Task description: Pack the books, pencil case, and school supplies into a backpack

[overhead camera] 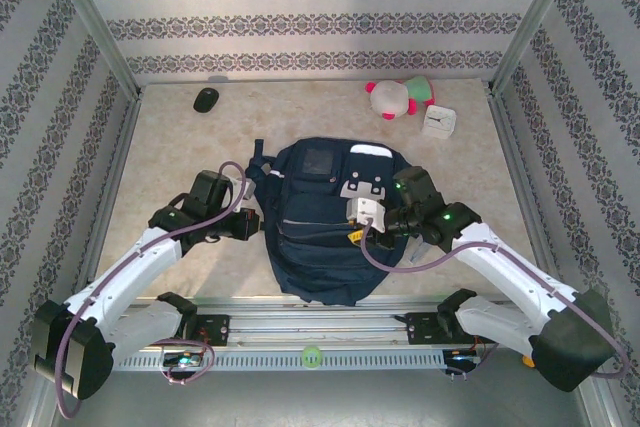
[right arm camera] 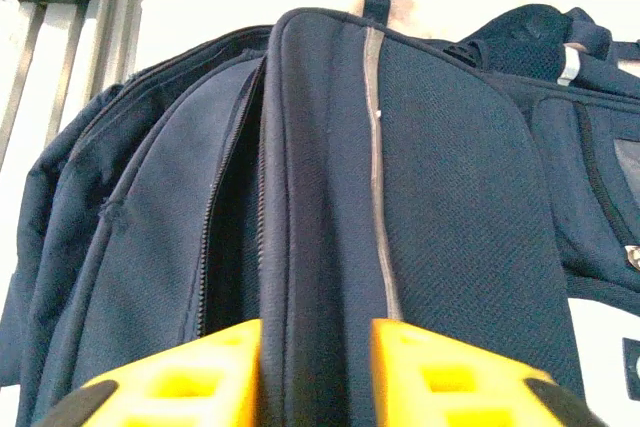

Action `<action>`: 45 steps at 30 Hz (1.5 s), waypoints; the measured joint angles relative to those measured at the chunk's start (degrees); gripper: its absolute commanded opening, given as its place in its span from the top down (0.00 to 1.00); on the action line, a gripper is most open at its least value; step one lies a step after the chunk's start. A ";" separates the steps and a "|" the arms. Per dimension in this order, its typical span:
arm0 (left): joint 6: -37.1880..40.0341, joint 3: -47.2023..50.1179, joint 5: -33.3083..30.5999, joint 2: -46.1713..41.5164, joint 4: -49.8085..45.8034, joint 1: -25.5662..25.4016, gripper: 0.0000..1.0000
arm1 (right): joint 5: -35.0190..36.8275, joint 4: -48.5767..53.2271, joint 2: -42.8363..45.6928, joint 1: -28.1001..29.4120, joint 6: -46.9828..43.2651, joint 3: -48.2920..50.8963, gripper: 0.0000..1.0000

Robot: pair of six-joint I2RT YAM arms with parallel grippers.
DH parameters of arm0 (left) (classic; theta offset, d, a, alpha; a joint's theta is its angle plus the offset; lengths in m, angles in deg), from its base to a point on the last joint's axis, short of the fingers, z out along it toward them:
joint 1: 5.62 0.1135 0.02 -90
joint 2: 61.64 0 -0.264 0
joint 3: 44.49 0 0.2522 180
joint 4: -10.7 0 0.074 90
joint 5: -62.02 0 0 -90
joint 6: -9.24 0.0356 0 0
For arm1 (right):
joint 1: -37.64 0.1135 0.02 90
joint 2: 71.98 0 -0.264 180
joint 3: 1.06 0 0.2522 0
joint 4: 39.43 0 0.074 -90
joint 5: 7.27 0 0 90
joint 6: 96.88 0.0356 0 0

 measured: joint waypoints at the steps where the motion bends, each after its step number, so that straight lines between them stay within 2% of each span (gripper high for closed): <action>1: 0.00 0.33 0.33 0.00 0.55 0.00 1.00 | 1.22 -0.15 0.07 1.46 0.68 -0.35 0.52; 2: 0.00 0.48 0.50 0.00 0.79 0.00 0.96 | 2.51 -0.46 0.22 3.19 1.27 -0.61 0.50; 4: 0.33 0.68 0.96 -0.04 1.31 0.00 0.71 | 5.95 -1.29 0.66 8.07 2.75 -0.98 0.48; 5: 0.74 0.85 1.20 -0.13 1.77 0.00 0.65 | 7.28 -1.79 0.81 10.05 3.19 -1.01 0.47; 9: 3.21 2.36 1.09 -2.25 2.54 0.00 0.62 | 13.46 -4.42 -0.11 17.53 5.75 -1.01 0.45; 13: 4.50 2.73 0.85 -3.69 3.58 0.00 0.59 | 18.86 -7.37 -5.99 21.94 7.67 -1.38 0.44; 16: 5.05 2.82 0.94 -3.63 4.79 0.00 0.57 | 22.91 -9.60 -11.72 24.04 8.50 -1.99 0.49; 17: 5.46 2.91 1.11 -3.63 5.11 0.00 0.55 | 24.33 -10.54 -13.35 24.44 8.76 -2.08 0.56; 18: 6.03 2.97 1.22 -3.63 5.33 0.00 0.53 | 25.38 -11.26 -14.47 24.48 9.03 -2.10 0.65; 20: 8.24 3.06 1.57 -3.72 5.46 0.00 0.47 | 27.69 -12.46 -16.11 24.57 8.85 -2.34 0.93; 21: 9.70 3.06 1.99 -3.91 5.51 0.00 0.45 | 28.13 -12.46 -16.24 24.57 8.74 -2.56 1.00; 24: 16.04 3.39 3.76 -5.49 5.70 0.00 0.43 | 27.04 -12.02 -15.47 23.71 8.07 -3.67 1.00; 29: 29.55 3.65 7.98 -5.99 5.57 0.00 0.40 | 16.09 -11.19 -8.55 15.39 7.23 -3.82 1.00; 33: 37.51 3.32 12.44 -3.61 5.40 -0.02 0.38 | 10.99 -9.33 -5.05 11.23 6.25 -3.82 1.00; 39: 42.29 1.57 16.39 2.25 5.53 -1.25 0.38 | 7.30 -6.73 -4.74 9.66 5.18 -3.82 1.00; 45: 43.23 -0.02 18.01 6.69 5.70 -5.75 0.37 | 6.54 -6.58 -4.74 9.66 4.98 -3.82 1.00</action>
